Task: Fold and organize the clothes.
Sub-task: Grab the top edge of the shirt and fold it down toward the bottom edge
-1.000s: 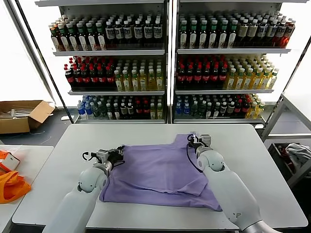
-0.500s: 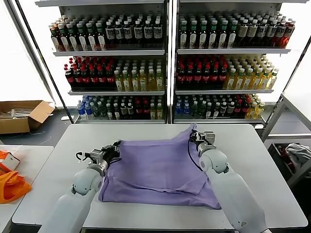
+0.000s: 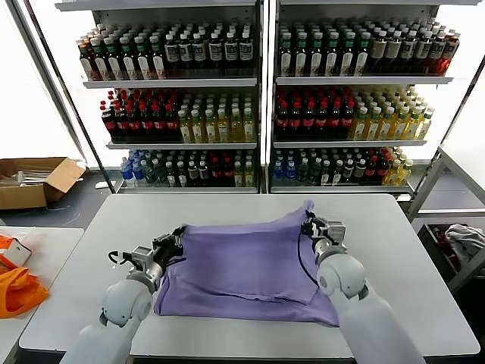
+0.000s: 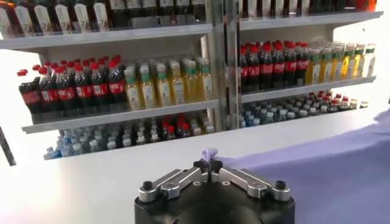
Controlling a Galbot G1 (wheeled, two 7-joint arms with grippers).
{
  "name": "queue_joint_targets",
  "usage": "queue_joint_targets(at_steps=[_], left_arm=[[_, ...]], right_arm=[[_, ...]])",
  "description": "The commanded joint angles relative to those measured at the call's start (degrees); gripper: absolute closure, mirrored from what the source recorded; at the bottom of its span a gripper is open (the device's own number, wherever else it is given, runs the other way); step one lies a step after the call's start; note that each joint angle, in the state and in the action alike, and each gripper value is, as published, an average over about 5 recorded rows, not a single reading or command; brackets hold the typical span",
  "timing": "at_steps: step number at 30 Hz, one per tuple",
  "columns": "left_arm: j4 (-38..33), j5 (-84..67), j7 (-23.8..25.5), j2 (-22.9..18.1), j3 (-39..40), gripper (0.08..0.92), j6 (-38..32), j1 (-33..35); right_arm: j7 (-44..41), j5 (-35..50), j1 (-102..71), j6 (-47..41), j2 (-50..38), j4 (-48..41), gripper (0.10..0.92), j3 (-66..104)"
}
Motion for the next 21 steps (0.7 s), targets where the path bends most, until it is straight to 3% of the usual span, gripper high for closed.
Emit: queue_joint_targets(at_steps=[1,21], left_arm=[[-8.2,2.2,0.2,-1.5,-1.6,0.916,-0.4,10.1],[-10.2,6.5,0.6,-3.4,-2.4,0.916,-0.3,17.2]], right_arm=[[2.1,-1.8,-12.8,-0.6,-0.4,8.7,0.917,2.7],[3.6,-4.6,-20.5,-0.9,-1.2,12.3,0.917,4.9]])
